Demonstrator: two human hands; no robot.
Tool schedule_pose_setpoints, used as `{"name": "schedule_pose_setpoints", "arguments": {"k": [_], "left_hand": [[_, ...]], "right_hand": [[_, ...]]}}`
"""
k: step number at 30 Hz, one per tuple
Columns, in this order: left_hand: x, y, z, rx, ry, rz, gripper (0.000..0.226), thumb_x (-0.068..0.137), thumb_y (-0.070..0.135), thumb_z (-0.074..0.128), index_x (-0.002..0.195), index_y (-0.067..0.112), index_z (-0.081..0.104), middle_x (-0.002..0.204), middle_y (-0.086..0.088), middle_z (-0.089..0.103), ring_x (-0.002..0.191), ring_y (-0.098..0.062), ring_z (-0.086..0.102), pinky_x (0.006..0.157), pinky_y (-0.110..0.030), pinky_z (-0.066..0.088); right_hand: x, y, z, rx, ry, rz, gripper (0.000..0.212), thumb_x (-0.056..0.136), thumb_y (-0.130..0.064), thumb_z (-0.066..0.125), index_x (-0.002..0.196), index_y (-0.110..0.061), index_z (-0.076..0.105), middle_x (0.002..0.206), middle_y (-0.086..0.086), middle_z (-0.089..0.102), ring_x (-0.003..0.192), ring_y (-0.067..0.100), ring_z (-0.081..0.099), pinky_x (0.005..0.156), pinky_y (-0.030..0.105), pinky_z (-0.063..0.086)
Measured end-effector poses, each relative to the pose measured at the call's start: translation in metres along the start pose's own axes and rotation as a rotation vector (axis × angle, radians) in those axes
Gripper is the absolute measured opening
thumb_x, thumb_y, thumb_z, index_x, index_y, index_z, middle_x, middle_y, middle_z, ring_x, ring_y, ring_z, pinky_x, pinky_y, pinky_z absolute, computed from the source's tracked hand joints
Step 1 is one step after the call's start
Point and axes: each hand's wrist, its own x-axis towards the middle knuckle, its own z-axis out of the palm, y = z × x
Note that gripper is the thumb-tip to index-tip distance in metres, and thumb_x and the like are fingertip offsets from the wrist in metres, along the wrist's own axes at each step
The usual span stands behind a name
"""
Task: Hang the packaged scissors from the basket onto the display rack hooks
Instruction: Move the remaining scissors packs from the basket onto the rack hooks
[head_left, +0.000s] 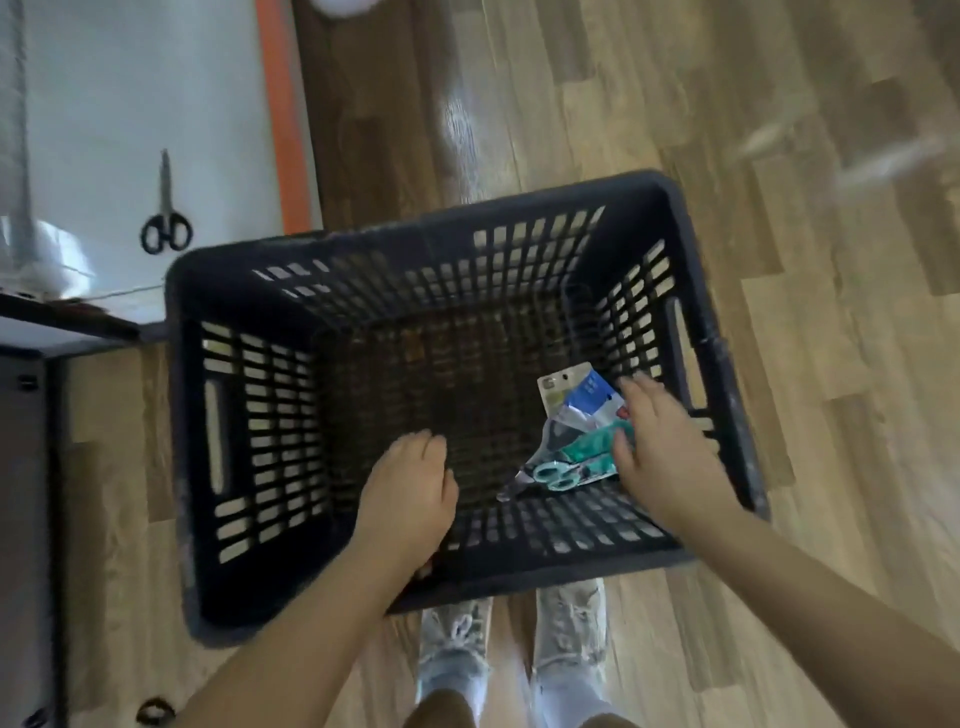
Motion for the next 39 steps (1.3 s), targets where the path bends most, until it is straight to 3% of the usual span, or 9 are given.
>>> {"name": "schedule_pose_setpoints", "arguments": {"k": [4,9,13,17,21,24,30,35,39], "left_hand": [[0.063,-0.002,0.040,0.052,0.116,0.123,0.041,0.096,0.021,0.047,0.130,0.000,0.050,0.137,-0.017,0.048,0.129,-0.030,0.043,0.109,-0.035,0.031],[0.122,0.012,0.087,0.159,0.055,0.517,0.047,0.085,0.038,0.034,0.087,0.005,0.069,0.089,-0.014,0.068,0.083,-0.029,0.066,0.074,-0.033,0.057],[0.146,0.030,0.130,0.047,-0.123,0.577,0.051,0.095,0.050,0.040,0.128,0.013,0.050,0.123,-0.007,0.054,0.114,-0.024,0.049,0.094,-0.037,0.043],[0.155,0.053,0.159,-0.089,-0.238,0.623,0.055,0.089,0.057,0.048,0.126,0.016,0.049,0.120,-0.001,0.054,0.109,-0.017,0.050,0.093,-0.036,0.044],[0.143,0.074,0.178,-0.599,-0.281,0.480,0.036,0.090,0.031,0.062,0.104,-0.002,0.059,0.098,-0.015,0.063,0.086,-0.020,0.059,0.075,-0.028,0.046],[0.135,0.076,0.180,-0.852,-0.282,0.441,0.018,0.089,0.004,0.061,0.091,-0.014,0.060,0.081,-0.021,0.062,0.064,0.005,0.055,0.064,-0.009,0.041],[0.148,0.038,0.158,-0.923,-0.240,0.230,0.008,0.077,0.019,0.069,0.080,0.015,0.063,0.077,-0.005,0.064,0.071,-0.015,0.059,0.074,-0.035,0.051],[0.157,-0.033,0.118,-0.830,-0.144,0.102,0.012,0.084,0.005,0.067,0.086,0.016,0.062,0.077,0.005,0.065,0.058,0.006,0.059,0.059,-0.010,0.046],[0.157,-0.070,0.104,-0.911,0.012,-0.105,0.010,0.084,0.011,0.068,0.088,0.019,0.063,0.081,0.005,0.067,0.066,-0.001,0.062,0.057,-0.008,0.049]], "right_hand": [[0.068,0.009,0.027,-0.109,0.114,-0.156,0.054,0.090,-0.011,0.053,0.140,0.001,0.036,0.146,0.021,0.036,0.135,0.034,0.035,0.112,0.040,0.027],[0.141,0.016,0.043,-0.348,0.136,-0.352,0.055,0.085,-0.008,0.055,0.137,0.005,0.039,0.136,0.027,0.045,0.126,0.040,0.044,0.106,0.047,0.036],[0.176,0.012,0.046,-0.391,0.166,-0.389,0.055,0.093,-0.015,0.045,0.143,-0.002,0.029,0.141,0.018,0.040,0.130,0.034,0.038,0.104,0.045,0.037],[0.188,0.015,0.058,-0.411,0.156,-0.372,0.052,0.093,-0.018,0.042,0.142,-0.006,0.030,0.139,0.015,0.041,0.128,0.034,0.039,0.099,0.047,0.041],[0.188,0.012,0.062,-0.533,0.064,-0.385,0.042,0.094,-0.022,0.042,0.134,-0.009,0.038,0.131,0.011,0.045,0.120,0.030,0.044,0.095,0.043,0.043],[0.178,0.007,0.068,-0.525,0.019,-0.405,0.039,0.094,-0.023,0.044,0.132,-0.010,0.040,0.125,0.009,0.047,0.115,0.028,0.047,0.088,0.041,0.043],[0.177,0.004,0.085,-0.678,-0.091,-0.415,0.043,0.093,-0.023,0.047,0.135,-0.012,0.039,0.128,0.009,0.047,0.118,0.028,0.046,0.094,0.044,0.044],[0.184,0.003,0.081,-0.564,-0.101,-0.328,0.035,0.095,-0.028,0.043,0.127,-0.013,0.044,0.124,0.007,0.049,0.115,0.028,0.050,0.087,0.039,0.044],[0.177,0.009,0.091,-0.657,-0.260,-0.332,0.040,0.096,-0.039,0.043,0.129,-0.017,0.046,0.125,0.005,0.049,0.113,0.026,0.051,0.090,0.038,0.045]]}}
